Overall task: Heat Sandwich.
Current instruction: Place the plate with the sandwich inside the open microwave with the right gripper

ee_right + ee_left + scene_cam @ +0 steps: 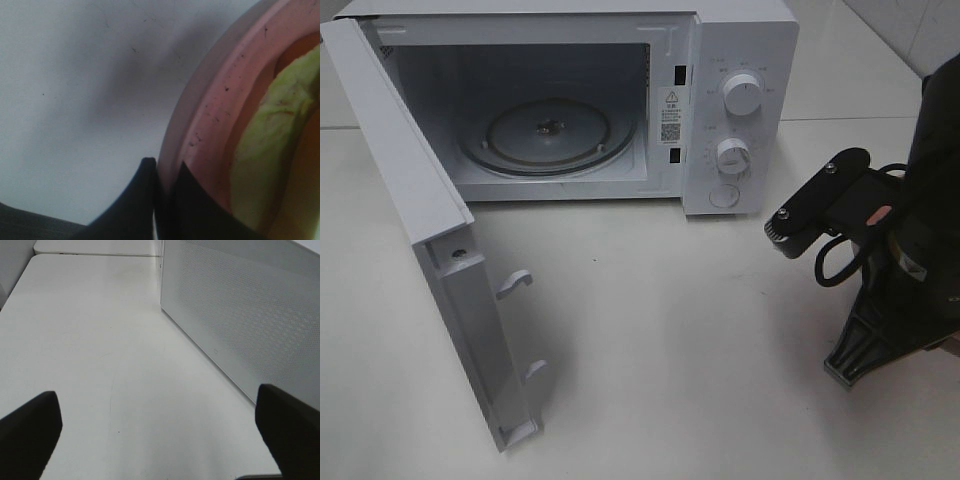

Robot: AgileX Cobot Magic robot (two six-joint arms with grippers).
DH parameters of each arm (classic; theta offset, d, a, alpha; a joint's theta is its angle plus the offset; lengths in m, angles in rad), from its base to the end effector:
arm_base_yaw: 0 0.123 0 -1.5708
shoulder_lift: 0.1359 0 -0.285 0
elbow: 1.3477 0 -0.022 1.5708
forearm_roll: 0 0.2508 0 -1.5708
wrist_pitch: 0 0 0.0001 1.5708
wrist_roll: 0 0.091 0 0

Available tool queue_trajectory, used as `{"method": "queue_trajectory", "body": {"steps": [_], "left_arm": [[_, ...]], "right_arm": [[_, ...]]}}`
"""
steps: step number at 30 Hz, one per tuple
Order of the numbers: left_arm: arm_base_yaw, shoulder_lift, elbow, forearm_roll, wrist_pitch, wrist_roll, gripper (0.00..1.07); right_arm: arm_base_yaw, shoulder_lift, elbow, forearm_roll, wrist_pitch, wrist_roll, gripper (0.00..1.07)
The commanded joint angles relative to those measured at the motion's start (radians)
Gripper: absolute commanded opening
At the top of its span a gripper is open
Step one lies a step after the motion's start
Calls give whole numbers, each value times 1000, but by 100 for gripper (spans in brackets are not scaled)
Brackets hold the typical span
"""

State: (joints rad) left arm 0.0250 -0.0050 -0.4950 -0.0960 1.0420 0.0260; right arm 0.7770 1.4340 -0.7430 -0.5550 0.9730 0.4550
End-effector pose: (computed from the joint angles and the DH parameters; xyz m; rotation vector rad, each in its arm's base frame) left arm -0.0043 -0.0076 0.2777 0.0044 2.0229 -0.0823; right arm 0.1879 0.1291 0.2020 -0.8930 2.6888 -0.5413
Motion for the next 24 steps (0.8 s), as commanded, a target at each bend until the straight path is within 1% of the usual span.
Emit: {"method": "queue_trajectory", "body": {"steps": [1,5,6,8,10,13,16,18,19,22,24], "left_arm": [[-6,-19,2,2,-6,-3,103],[-6,-19,2,2,-6,-3,103],[-6,-19,2,2,-6,-3,103],[-6,-19,2,2,-6,-3,103],[-6,-19,2,2,-6,-3,103],[-6,-19,2,2,-6,-3,103],[-6,-19,2,2,-6,-3,103],[-6,-19,2,2,-6,-3,103],[-6,-19,2,2,-6,-3,103],[-6,-19,2,2,-6,-3,103],[-6,-19,2,2,-6,-3,103]], "right_arm": [[23,-20,7,-35,33,-17,0],[77,-37,7,-35,49,-22,0],[77,-37,7,-35,49,-22,0],[115,-42,7,-36,67,-36,0],[125,-42,7,-35,71,-42,0],[188,-42,7,-34,84,-57,0],[212,-42,7,-34,86,-59,0],[254,-42,7,-34,86,-63,0],[254,-42,7,-34,86,-63,0],[302,-42,7,-38,86,-73,0],[312,-42,7,-38,86,-83,0]]}}
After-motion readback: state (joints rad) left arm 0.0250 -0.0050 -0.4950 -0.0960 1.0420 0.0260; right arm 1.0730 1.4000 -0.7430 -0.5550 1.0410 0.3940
